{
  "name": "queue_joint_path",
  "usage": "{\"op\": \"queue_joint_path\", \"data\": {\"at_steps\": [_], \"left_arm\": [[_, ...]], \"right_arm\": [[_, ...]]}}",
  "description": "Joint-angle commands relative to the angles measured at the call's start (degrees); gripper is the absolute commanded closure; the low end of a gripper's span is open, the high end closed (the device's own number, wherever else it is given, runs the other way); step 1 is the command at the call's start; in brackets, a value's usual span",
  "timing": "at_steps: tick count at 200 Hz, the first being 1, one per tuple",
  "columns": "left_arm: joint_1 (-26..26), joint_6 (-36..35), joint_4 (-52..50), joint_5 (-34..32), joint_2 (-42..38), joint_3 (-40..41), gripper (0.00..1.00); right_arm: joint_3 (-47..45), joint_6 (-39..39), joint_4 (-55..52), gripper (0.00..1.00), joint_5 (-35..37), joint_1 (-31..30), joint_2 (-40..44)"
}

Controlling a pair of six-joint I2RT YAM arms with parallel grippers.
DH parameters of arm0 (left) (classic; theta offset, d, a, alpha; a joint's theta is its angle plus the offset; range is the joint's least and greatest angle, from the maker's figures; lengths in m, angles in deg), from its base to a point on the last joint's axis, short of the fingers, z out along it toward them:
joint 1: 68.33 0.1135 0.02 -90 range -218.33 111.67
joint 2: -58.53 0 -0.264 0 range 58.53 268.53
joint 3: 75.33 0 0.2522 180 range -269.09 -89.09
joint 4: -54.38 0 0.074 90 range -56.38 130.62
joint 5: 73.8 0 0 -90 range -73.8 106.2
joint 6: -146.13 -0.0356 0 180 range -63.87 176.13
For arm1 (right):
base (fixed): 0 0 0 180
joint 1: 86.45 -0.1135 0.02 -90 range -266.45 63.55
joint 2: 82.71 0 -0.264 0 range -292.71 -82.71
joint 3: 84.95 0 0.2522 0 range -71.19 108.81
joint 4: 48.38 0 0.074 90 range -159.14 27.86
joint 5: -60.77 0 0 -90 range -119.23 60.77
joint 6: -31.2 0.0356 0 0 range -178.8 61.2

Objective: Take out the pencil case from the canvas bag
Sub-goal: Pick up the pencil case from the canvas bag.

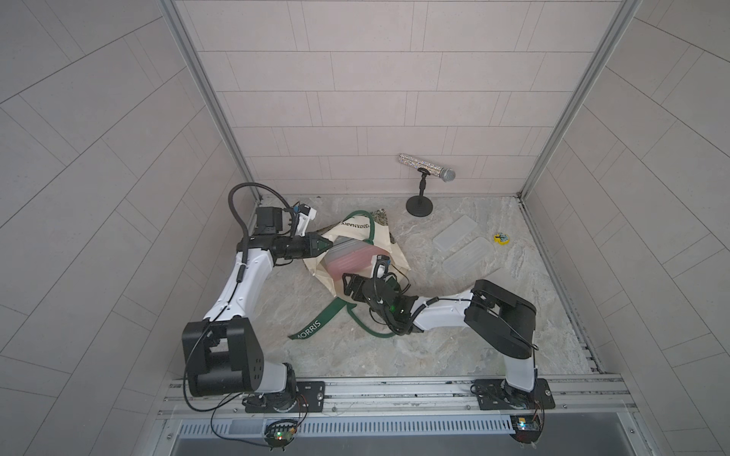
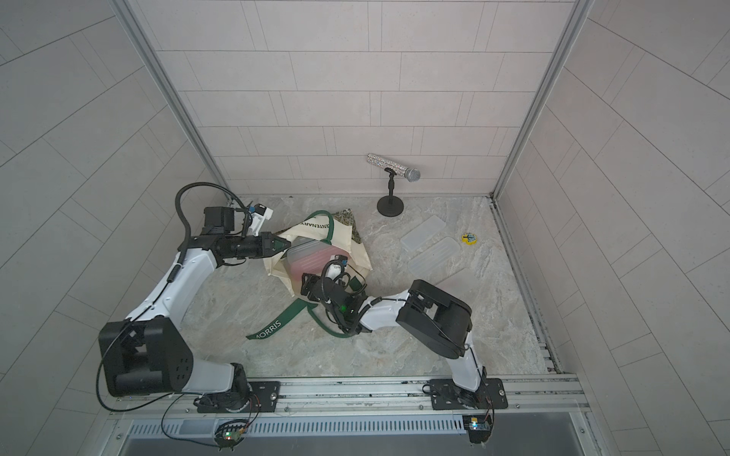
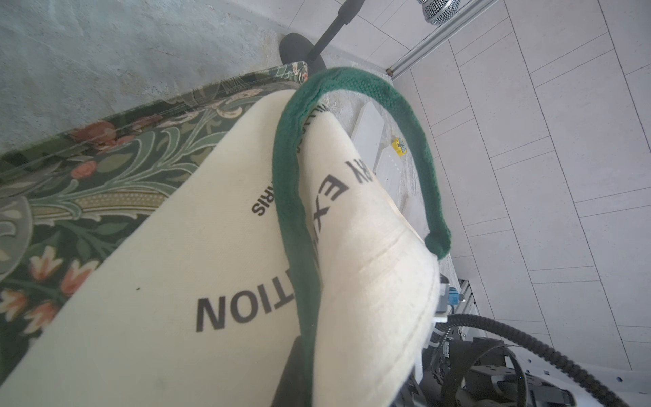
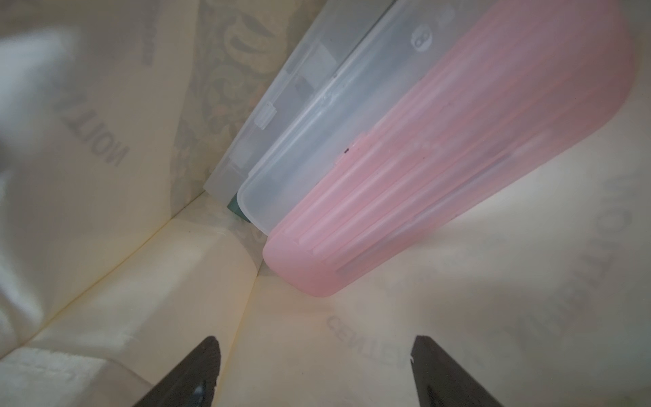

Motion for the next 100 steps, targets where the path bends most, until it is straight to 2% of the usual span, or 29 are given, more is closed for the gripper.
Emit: {"op": "queue_joint_path", "data": {"at_steps": [1,44,100], "left_arm": [[0.4,0.2,1.6,3.4,-1.9,0.4,1.00],[0.4,0.4,1.7,4.5,-2.1,0.5,1.00],[0.3,1.0,2.6,6.5,-1.7,0.9,1.00]], "right_arm": [[0.9,9.5,3.3,0.15,2.5,-0.5,-3.9],[6.8,12.6,1.7,0.15,3.8,-0.3,-7.7],[10.0,16.7,2.0,0.16,4.5,1.3,-10.6]]}}
